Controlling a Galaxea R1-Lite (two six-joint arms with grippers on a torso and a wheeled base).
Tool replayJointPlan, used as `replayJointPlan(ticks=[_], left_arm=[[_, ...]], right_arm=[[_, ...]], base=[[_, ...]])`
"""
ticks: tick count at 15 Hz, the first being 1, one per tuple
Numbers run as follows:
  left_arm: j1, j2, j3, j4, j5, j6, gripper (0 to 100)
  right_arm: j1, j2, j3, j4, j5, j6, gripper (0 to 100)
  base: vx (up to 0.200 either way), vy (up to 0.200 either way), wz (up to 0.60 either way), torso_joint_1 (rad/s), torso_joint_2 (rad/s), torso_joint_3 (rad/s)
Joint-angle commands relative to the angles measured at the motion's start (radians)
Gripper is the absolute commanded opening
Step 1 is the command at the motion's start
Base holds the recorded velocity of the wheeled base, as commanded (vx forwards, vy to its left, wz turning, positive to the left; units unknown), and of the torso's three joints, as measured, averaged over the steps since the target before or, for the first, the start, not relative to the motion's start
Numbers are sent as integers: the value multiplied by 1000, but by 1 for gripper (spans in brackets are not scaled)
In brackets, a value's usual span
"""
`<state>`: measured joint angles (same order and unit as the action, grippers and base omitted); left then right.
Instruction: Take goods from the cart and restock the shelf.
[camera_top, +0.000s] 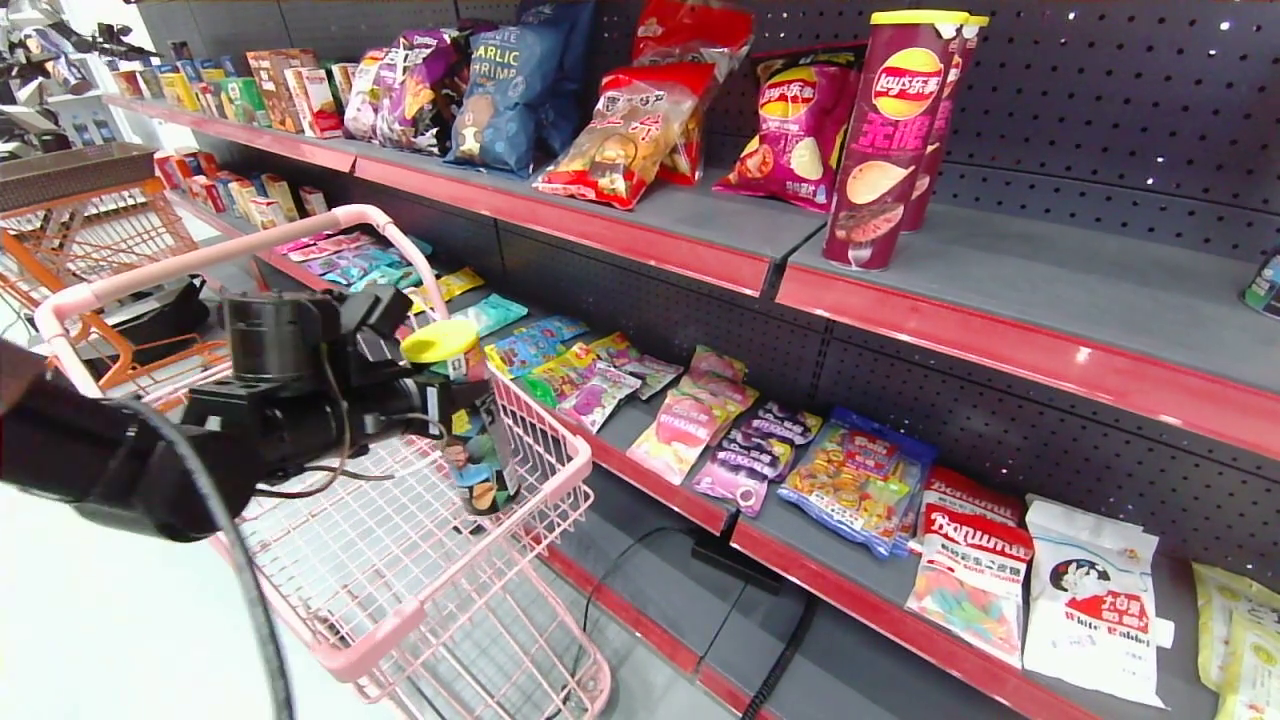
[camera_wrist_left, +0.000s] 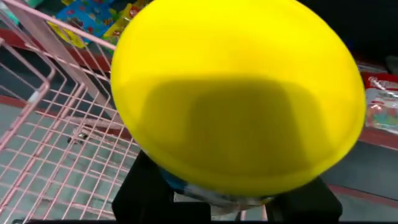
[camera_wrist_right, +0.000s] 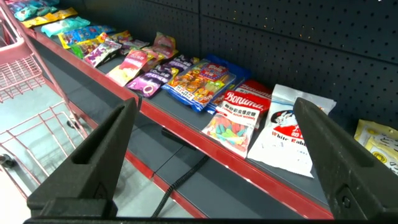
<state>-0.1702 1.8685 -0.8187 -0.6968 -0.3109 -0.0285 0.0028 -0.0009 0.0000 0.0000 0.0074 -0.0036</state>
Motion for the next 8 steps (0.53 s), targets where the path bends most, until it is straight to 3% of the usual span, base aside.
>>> replayJointPlan(ticks=[1,6,7,8], left_arm=[[24,-523,95,293,-2,-1,0],[29,-1198,181,815,-13,9,0],[31,-1249,184,855,-5,12,0],[35,-1345,225,873,64,13,0]], right_arm=[[0,1,0,0,0,1,100],[0,1,0,0,0,1,100],[0,1,0,0,0,1,100],[0,1,0,0,0,1,100]], base=[[0,0,0,0,0,0],[0,0,0,0,0,0],[0,0,0,0,0,0],[0,0,0,0,0,0]])
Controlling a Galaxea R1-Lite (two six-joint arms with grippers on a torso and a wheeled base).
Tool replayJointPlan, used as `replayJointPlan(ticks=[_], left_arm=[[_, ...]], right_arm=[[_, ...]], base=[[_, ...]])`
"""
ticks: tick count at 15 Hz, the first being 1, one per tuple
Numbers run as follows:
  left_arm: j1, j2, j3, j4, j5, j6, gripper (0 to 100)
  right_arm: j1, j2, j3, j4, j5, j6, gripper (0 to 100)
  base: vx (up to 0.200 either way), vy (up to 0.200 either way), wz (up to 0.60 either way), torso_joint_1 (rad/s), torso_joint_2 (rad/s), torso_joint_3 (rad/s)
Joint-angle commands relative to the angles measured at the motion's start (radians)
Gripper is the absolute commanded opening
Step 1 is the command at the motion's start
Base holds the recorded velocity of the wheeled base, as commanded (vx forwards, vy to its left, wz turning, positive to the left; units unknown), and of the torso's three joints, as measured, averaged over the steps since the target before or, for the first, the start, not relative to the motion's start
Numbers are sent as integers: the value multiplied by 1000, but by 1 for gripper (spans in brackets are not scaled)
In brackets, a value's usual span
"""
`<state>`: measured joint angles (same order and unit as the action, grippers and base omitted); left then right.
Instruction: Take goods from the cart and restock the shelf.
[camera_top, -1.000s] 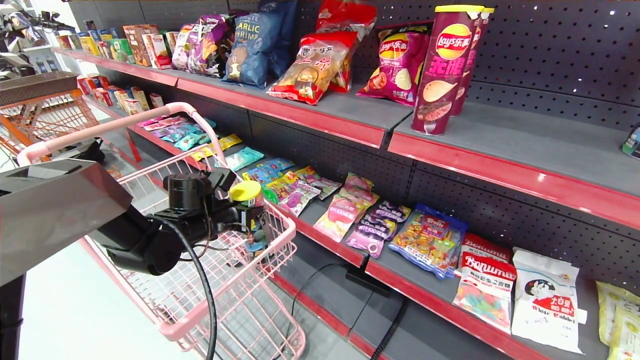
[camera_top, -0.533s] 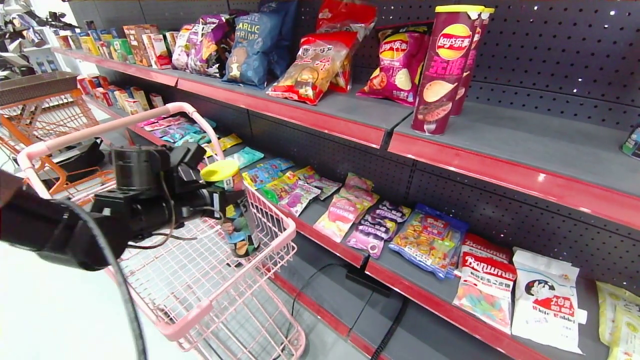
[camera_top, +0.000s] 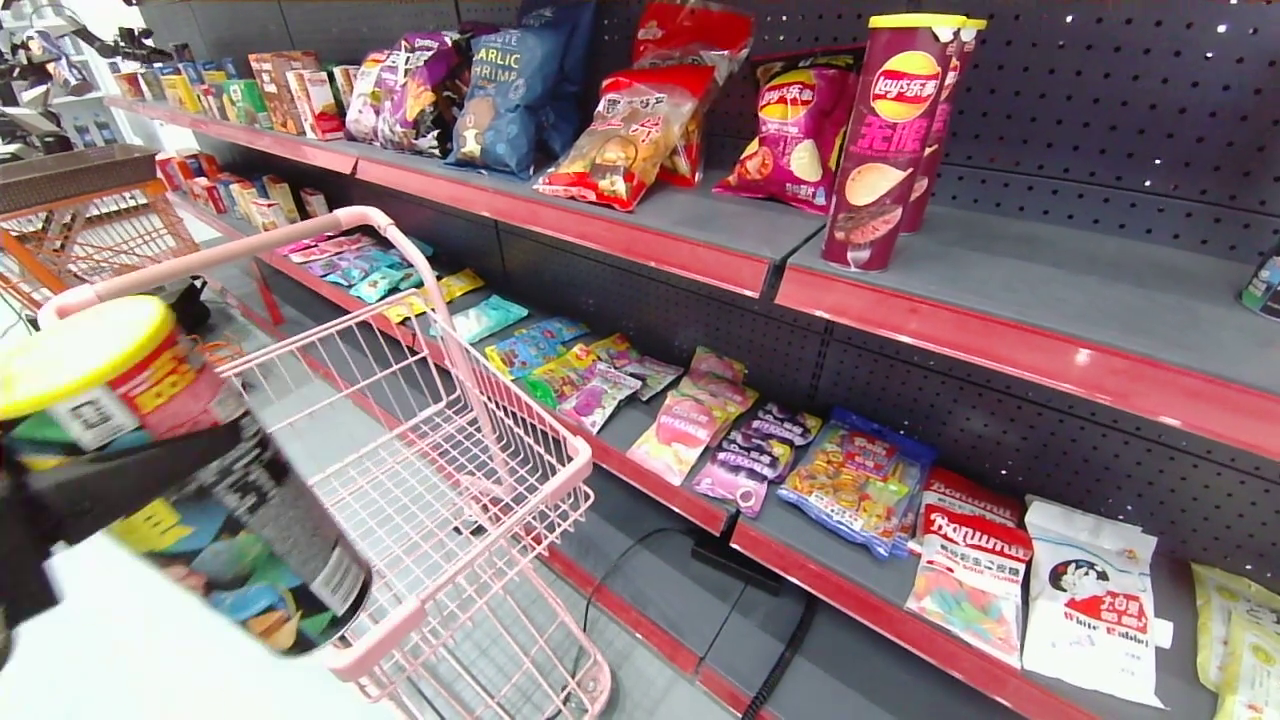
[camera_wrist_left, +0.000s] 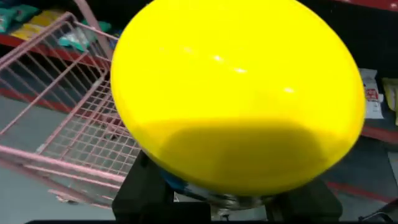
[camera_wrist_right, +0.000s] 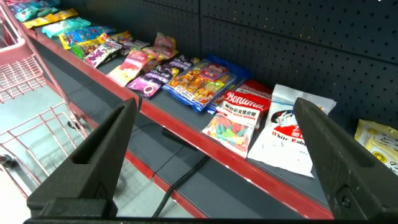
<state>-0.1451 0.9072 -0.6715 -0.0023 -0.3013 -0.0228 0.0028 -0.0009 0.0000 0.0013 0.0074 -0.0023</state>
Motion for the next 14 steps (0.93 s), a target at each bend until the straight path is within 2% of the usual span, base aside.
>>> replayJointPlan(ticks=[1,3,4,6,8,14], left_arm=[[10,-444,119,177,117,21,0],[10,-570,184,182,186,40,0],[13,-614,190,194,202,63,0],[12,-660,196,234,222,72,0],[10,-688,208,239,218,86,0],[10,-720,227,236,222,92,0]], right_arm=[[0,1,0,-1,0,-1,100],[0,1,0,-1,0,-1,100],[0,1,0,-1,0,-1,100],[0,1,0,-1,0,-1,100],[0,1,0,-1,0,-1,100],[0,1,0,-1,0,-1,100]], base=[[0,0,0,66,-222,-139],[0,0,0,124,-383,-256],[0,0,0,159,-461,-305],[0,0,0,181,-510,-325],[0,0,0,210,-549,-349],[0,0,0,233,-584,-356]])
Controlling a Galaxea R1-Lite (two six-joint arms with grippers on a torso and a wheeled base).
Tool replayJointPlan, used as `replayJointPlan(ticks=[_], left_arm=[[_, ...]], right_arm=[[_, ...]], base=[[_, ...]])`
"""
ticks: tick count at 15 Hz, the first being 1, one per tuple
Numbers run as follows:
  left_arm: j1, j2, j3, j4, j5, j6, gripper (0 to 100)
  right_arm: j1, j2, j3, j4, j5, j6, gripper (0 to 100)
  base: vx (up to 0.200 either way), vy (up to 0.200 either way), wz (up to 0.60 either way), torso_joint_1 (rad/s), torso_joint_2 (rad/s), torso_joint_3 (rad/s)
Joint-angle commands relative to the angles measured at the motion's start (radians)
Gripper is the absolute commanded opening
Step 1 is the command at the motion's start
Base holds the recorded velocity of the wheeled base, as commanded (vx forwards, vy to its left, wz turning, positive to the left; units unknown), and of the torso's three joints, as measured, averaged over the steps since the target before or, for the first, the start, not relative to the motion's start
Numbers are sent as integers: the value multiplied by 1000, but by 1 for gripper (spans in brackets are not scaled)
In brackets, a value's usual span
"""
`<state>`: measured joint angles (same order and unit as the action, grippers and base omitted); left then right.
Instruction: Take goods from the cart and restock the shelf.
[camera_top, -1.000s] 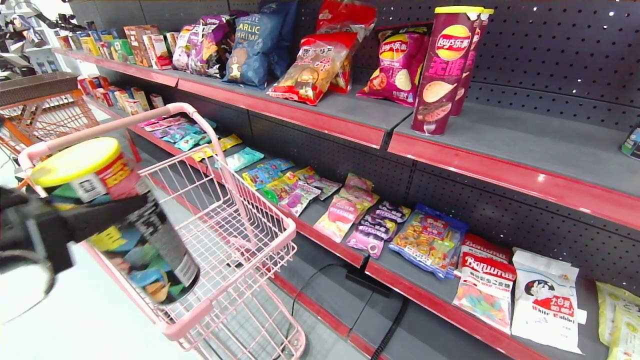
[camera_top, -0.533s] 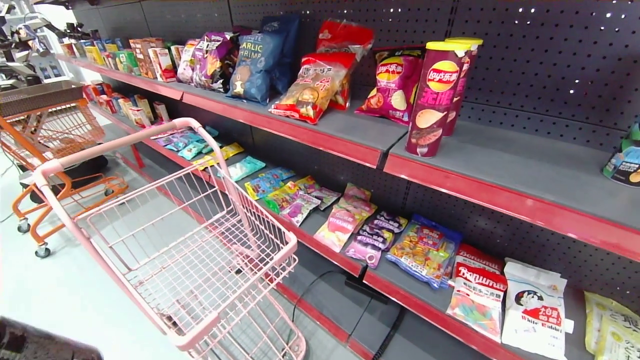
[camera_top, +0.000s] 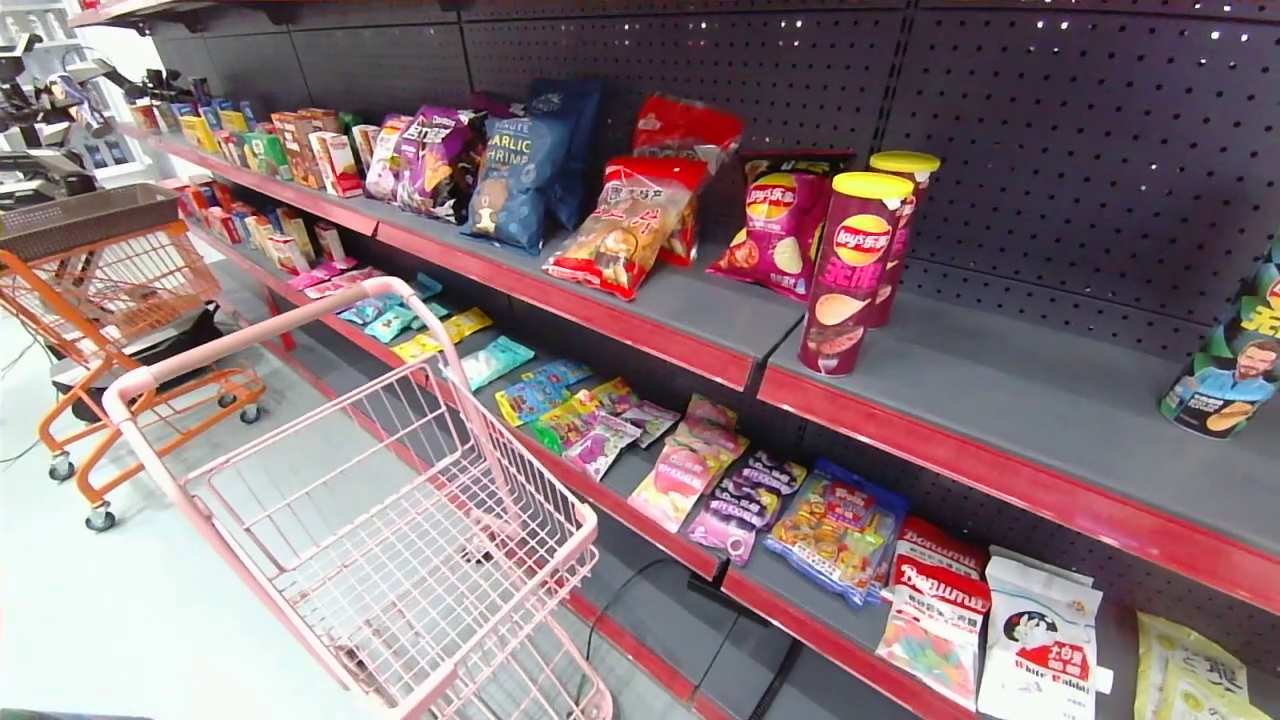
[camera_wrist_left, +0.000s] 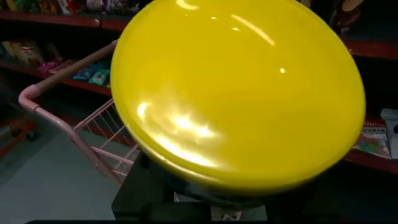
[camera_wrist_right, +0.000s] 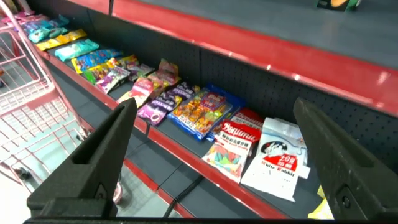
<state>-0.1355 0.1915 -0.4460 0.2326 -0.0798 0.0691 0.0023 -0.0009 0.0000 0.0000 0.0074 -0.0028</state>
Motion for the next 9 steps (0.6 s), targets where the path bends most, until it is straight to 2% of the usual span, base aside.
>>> replayJointPlan(ticks=[1,2,7,9], left_arm=[[1,0,-2,-1,3,0,0],[1,0,-2,-1,3,0,0],[-1,22,-27,-2,3,37,0],[1,26,-30,-1,3,47,0]], right_arm=[[1,1,0,0,0,0,100],[1,1,0,0,0,0,100],[1,1,0,0,0,4,100],[1,1,0,0,0,3,100]], base=[[0,0,0,203,-486,-290],[0,0,0,178,-432,-266],[0,0,-600,172,-387,-225],[0,0,-600,49,-61,-49]])
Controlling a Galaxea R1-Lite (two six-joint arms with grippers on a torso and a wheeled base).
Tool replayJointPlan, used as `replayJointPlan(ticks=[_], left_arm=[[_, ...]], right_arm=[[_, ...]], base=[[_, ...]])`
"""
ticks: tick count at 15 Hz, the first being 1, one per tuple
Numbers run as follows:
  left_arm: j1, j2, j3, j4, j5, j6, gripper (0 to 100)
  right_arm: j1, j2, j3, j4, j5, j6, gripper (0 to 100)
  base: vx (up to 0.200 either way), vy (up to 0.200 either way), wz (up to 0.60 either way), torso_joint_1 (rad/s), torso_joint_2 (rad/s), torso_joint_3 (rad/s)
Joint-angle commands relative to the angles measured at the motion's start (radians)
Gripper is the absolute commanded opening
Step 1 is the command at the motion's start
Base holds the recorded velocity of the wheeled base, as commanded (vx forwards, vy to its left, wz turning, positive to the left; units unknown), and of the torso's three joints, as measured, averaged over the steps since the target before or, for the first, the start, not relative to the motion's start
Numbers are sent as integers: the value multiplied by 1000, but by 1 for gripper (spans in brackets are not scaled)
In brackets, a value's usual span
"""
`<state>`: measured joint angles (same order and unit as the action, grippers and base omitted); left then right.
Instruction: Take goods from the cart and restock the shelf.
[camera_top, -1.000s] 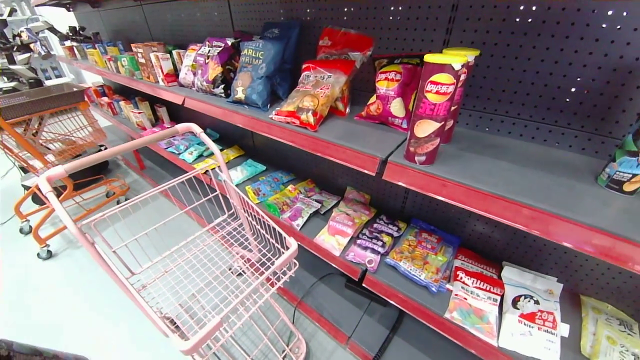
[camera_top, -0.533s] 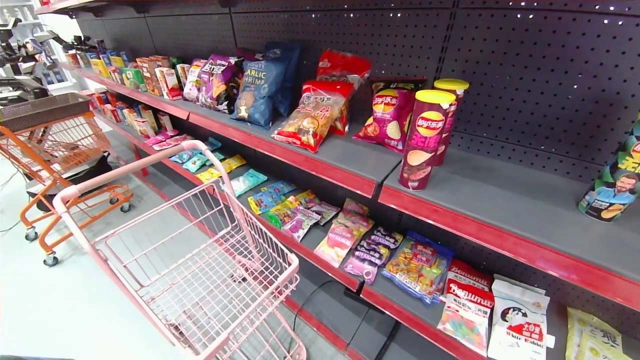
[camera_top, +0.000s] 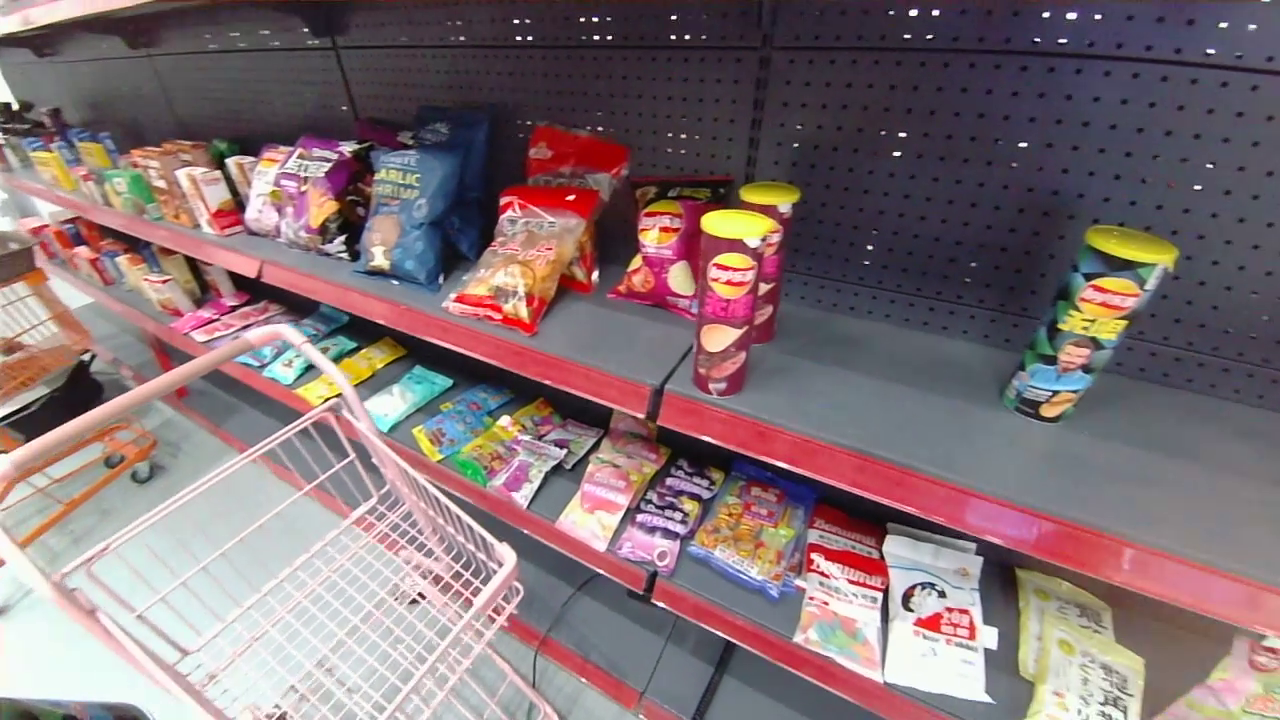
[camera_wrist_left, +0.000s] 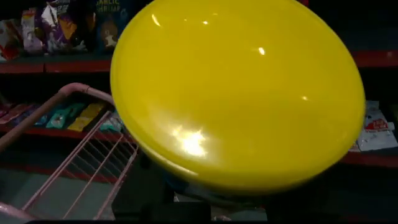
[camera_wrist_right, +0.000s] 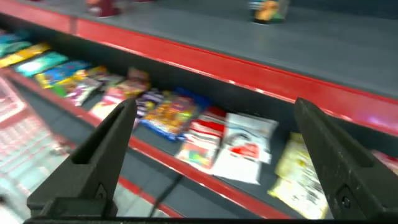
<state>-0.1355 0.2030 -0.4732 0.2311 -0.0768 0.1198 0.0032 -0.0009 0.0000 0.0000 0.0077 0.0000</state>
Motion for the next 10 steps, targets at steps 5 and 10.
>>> replayJointPlan(ticks=[5,10], left_arm=[[1,15,-2,1,5,44,0],[1,15,-2,4,29,110,0]], right_arm=[[0,1,0,0,0,0,100],[0,1,0,0,0,0,100]], base=[[0,0,-600,117,-262,-148],[0,0,-240,121,-272,-146]])
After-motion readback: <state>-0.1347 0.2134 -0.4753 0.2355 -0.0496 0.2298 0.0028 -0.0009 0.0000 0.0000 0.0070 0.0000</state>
